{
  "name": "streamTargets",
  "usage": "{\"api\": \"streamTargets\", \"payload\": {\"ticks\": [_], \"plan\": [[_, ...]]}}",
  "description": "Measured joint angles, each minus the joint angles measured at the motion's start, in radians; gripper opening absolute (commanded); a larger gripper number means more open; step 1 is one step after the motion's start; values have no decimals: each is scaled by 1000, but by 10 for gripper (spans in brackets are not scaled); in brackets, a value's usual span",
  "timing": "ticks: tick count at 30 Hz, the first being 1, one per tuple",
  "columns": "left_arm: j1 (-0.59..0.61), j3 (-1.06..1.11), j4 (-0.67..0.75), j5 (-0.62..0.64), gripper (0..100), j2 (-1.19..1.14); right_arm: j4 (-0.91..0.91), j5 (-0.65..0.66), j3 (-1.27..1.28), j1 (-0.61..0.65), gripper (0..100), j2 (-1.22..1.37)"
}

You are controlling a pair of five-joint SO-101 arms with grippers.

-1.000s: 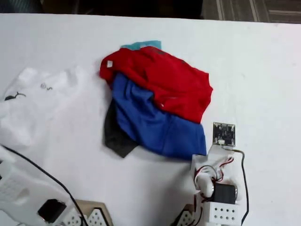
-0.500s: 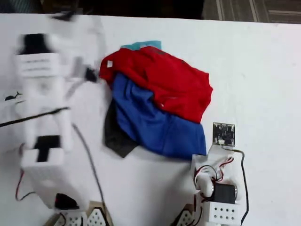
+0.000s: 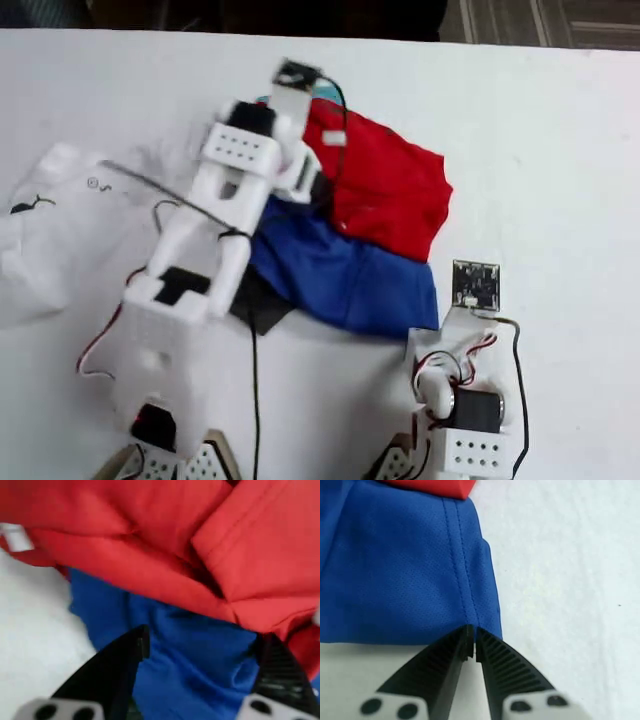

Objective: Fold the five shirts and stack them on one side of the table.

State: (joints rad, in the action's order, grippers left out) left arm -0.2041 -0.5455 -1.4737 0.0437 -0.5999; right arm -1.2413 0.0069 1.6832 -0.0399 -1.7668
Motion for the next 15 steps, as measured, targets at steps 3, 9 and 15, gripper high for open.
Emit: {"api": "streamTargets", "payload": {"ticks": [3,9,15], "plan": [[-5,-2,11,2,353,-75,0,0,0,0,20,0],[-8,-14,8,2,22,-135,0,0,0,0,20,0],[-14,-26,-28,0,28,-129,0,0,0,0,20,0]]}}
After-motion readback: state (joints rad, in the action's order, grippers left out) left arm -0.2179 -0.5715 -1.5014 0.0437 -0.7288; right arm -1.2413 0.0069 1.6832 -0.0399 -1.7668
